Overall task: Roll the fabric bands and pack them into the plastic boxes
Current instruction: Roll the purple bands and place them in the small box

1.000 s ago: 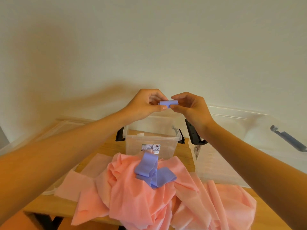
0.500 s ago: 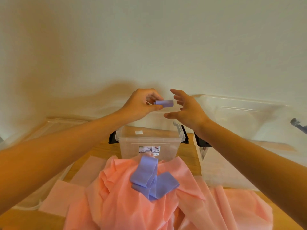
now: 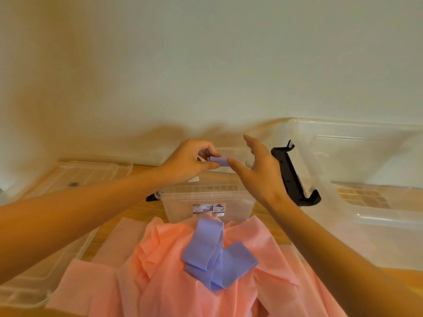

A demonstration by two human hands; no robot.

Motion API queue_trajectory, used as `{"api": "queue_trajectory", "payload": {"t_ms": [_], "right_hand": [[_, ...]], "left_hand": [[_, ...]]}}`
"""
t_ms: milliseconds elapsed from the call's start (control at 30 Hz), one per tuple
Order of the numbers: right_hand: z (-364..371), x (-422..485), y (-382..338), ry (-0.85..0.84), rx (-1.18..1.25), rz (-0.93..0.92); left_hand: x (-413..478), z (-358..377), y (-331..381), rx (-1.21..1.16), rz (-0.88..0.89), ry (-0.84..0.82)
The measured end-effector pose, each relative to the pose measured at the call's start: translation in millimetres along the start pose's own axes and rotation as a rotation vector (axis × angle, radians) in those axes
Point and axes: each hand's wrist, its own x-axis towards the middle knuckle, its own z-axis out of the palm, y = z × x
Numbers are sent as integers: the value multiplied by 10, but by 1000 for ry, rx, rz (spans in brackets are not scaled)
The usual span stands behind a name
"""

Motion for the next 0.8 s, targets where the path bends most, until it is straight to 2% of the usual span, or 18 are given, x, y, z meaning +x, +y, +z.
{"api": "queue_trajectory", "payload": {"t_ms": [233, 400, 567, 800], "right_hand": [[71, 33, 102, -31, -79, 2], [94, 112, 60, -72, -293, -101], [177, 255, -10, -135, -538, -51], [102, 339, 25, -98, -278, 83]], "left_hand": [[113, -8, -32, 4, -18, -41], [172, 82, -105, 44, -55, -83], [206, 89, -146, 43, -101, -87], [248, 219, -193, 140, -102, -127]]}}
